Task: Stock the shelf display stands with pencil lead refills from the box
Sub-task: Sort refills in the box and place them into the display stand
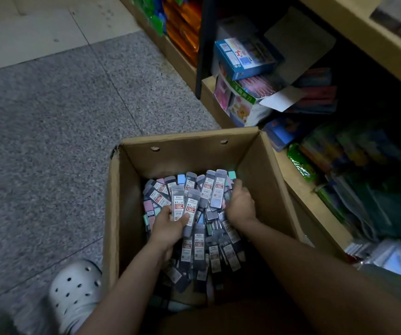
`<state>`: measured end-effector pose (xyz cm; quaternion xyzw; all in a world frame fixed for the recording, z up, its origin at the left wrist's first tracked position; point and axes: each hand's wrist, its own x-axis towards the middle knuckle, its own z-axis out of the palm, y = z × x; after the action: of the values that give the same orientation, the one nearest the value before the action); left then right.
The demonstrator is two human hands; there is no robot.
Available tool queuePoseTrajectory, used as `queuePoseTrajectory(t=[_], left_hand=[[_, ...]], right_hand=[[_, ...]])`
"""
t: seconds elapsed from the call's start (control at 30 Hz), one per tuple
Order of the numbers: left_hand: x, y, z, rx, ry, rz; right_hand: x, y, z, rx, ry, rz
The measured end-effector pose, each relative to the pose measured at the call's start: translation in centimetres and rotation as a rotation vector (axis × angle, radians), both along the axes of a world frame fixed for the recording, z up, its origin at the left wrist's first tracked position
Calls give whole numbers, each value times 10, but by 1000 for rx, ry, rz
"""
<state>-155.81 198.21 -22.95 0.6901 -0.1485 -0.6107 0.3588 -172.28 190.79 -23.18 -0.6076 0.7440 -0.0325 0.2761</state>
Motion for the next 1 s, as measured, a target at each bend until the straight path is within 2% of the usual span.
queuePoseTrajectory(t=[0.2, 0.33, 0.37, 0.47, 0.6, 0.7, 0.77, 0.83, 1.0], left_hand=[[-4, 8, 45, -95, 23, -54], [-10, 3, 101, -174, 50, -144], [-10, -1, 116, -204, 46, -177], [-13, -18, 169, -297, 3, -295], [-30, -44, 237, -504, -39, -437], [-48, -52, 278, -601, 0, -566], [-62, -55, 291, -644, 66, -606], [-79, -55, 298, -655, 147, -590], [-123, -56, 303, -697, 227, -597]], right_hand=[[-11, 27, 40, 43, -400, -181], [-20, 36, 105, 119, -759, -224], [-24, 36, 124, 89, -781, -189], [-39, 34, 185, -58, -687, -48], [-65, 35, 262, -246, -642, 17], [-90, 39, 300, -428, -559, 45], [-106, 43, 316, -516, -517, 10], [-121, 49, 328, -561, -557, -44], [-159, 67, 355, -706, -554, -100]])
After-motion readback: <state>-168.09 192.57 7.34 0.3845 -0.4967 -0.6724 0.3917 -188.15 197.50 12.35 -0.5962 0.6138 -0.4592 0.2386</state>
